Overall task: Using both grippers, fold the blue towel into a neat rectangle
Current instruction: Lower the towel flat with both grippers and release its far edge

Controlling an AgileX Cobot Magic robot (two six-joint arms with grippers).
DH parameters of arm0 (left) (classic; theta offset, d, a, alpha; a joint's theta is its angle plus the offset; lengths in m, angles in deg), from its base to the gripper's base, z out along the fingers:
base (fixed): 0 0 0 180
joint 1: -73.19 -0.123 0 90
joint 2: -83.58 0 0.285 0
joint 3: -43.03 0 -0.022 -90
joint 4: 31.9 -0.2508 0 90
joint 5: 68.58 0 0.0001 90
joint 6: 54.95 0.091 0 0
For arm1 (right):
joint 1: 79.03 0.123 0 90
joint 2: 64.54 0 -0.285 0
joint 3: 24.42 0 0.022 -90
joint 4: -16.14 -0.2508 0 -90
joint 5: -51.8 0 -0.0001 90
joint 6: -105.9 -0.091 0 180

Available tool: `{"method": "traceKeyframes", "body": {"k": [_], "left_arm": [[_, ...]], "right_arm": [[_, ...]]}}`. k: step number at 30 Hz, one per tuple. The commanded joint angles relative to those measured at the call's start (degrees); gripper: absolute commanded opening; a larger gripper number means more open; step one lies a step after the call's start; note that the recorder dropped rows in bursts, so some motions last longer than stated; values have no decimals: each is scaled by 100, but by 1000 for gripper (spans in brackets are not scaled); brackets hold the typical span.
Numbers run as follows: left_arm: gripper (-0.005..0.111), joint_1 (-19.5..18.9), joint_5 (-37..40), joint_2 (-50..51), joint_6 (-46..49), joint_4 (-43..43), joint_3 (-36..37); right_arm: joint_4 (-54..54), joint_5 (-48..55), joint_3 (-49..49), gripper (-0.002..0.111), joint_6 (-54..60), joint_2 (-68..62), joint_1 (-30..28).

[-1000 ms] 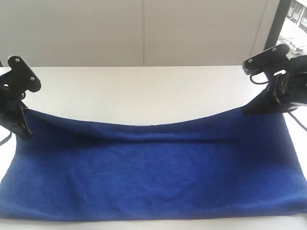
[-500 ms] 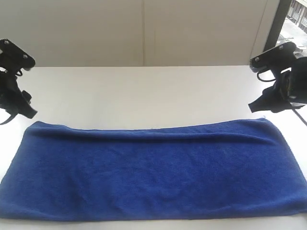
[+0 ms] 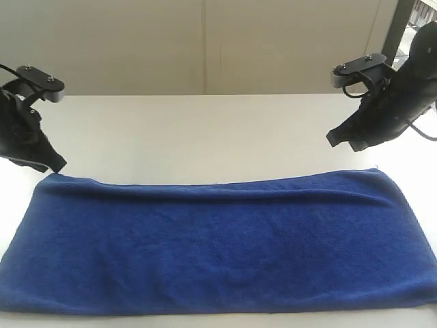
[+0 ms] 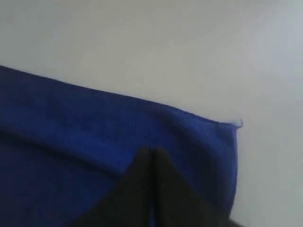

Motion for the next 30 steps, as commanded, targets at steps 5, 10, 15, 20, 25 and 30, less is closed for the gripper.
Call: {"method": "traceKeyframes", "body": {"k": [5,10,15,20,25,30], "left_arm": [[0,-226,272,1427,278,65,-971],[0,-362,-240,1822,252,-28,-1112],[0,-384,-884,1993,252,-89,-1112],[0,-406,-987,2276,252,-89,-1112],[0,-406,-1199,2444,228,-107,-1120],[0,-406,-1250,2558,215,-107,-1168]], "right_arm": [[-448,316,733,0,461,-819,-432],[-319,-14,759,0,360,-1170,-538],[-308,-282,759,0,347,-1406,-550],[-292,-447,747,0,347,-1636,-550],[-139,-538,747,0,334,-1894,-550],[-73,-868,747,0,334,-2093,-550]]}}
